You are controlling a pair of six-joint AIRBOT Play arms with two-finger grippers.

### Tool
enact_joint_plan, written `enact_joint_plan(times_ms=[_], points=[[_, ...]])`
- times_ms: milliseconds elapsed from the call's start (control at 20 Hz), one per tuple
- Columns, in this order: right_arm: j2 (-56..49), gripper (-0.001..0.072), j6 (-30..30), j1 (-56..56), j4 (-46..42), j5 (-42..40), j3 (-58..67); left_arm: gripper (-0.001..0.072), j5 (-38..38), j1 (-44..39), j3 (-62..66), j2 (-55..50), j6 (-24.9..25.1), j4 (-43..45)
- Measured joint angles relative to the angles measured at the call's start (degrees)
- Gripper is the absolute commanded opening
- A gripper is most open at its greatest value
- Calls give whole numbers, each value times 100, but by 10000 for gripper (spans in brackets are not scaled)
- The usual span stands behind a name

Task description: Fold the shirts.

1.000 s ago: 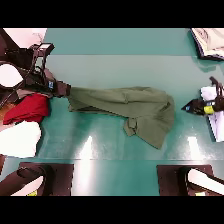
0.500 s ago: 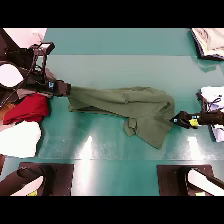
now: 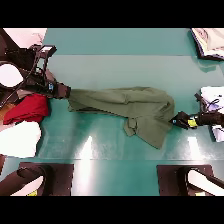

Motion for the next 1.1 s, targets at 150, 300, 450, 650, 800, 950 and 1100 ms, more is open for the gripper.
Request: enact_joint_plan(times_ms=[150,300,450,650,800,950,1100], points=[[-155,14,-129,229,50,-13,111,24,-7,0,52,0,4,13],[243,14,-129,354,79,22,713,24,-20,0,529,-2,107,39],[905,14,46,396,92,-94,1882,25,11,-2,1589,-4,221,57],[1591,14,238,413,92,-535,3886,25,190,0,3560,-2,284,83],[1871,13,284,420,70,-752,5278,25,463,0,4813,111,304,74],[2072,14,308,420,-44,-896,6325,25,1005,0,5344,492,306,-42],[2238,14,321,420,-407,-901,7064,25,1497,0,5536,929,310,-304]])
